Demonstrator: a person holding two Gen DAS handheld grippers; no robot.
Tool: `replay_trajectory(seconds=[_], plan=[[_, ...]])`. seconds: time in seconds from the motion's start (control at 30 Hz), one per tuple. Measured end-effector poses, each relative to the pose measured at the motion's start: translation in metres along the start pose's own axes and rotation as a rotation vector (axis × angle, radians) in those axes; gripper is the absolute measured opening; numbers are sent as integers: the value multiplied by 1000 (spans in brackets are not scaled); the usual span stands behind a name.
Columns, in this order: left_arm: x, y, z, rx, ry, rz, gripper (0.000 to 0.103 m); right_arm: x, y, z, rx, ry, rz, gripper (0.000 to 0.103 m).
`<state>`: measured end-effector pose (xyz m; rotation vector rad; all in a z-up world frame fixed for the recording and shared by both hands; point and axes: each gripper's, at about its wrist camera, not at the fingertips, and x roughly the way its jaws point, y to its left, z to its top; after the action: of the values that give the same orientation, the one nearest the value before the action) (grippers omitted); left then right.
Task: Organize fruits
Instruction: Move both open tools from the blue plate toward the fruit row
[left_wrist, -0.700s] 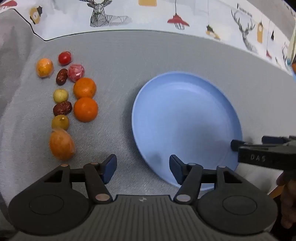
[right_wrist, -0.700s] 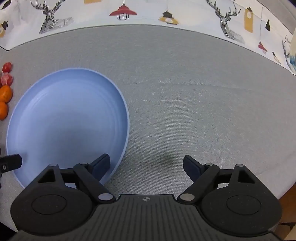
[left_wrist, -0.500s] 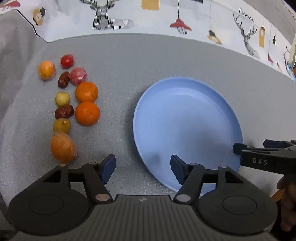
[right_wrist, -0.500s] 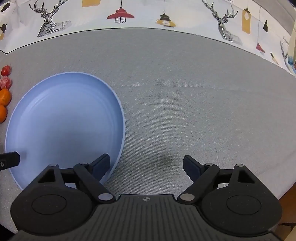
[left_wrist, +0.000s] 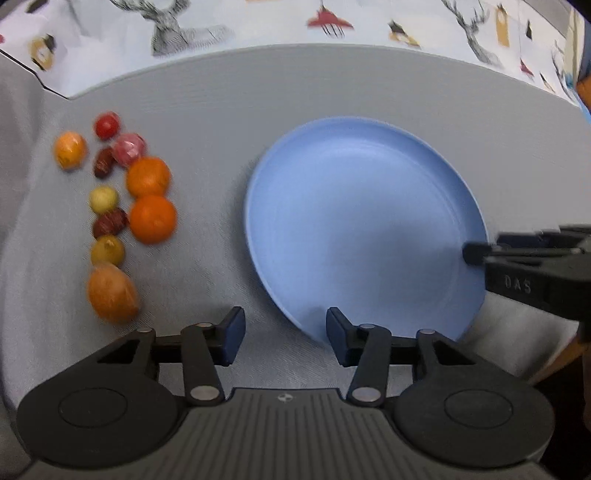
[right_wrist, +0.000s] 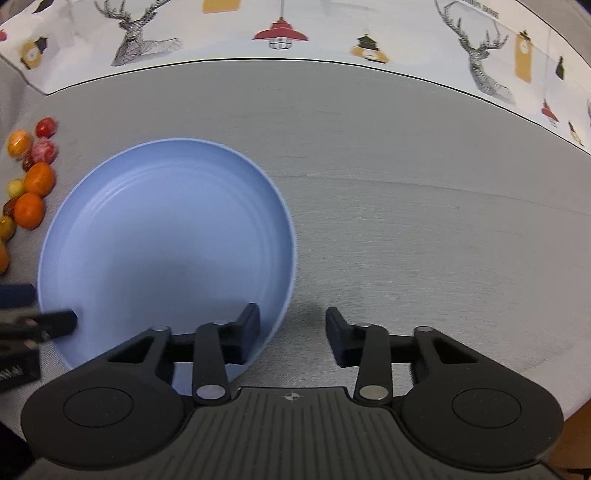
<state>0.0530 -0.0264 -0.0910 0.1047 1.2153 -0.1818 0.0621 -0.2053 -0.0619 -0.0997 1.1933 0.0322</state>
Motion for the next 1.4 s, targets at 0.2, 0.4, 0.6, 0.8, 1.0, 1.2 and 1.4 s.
replay_trajectory(seconds=[0.2, 0.4, 0.6, 0.8, 1.0, 1.2, 1.4], plan=[[-1, -2, -2, 43, -8, 3, 53, 3, 14, -2, -57, -5, -1, 35], [-11, -1, 2, 9, -68, -44, 55, -2, 11, 0, -64, -59, -10, 36], [-24, 4, 11, -49, -147, -35, 55, -11, 7, 0, -42, -153, -13, 38], [-27, 12, 12, -80, -165, -34, 44, -17, 10, 0, -41, -212, -16, 38], [-28, 7, 12, -67, -169, -50, 36, -20, 11, -1, -53, -243, -5, 41], [-30, 12, 13, -90, -174, -39, 36, -20, 12, 0, -53, -247, -69, 64], [-35, 25, 15, -154, -194, 21, 40, -20, 14, 2, -46, -245, -44, 61]])
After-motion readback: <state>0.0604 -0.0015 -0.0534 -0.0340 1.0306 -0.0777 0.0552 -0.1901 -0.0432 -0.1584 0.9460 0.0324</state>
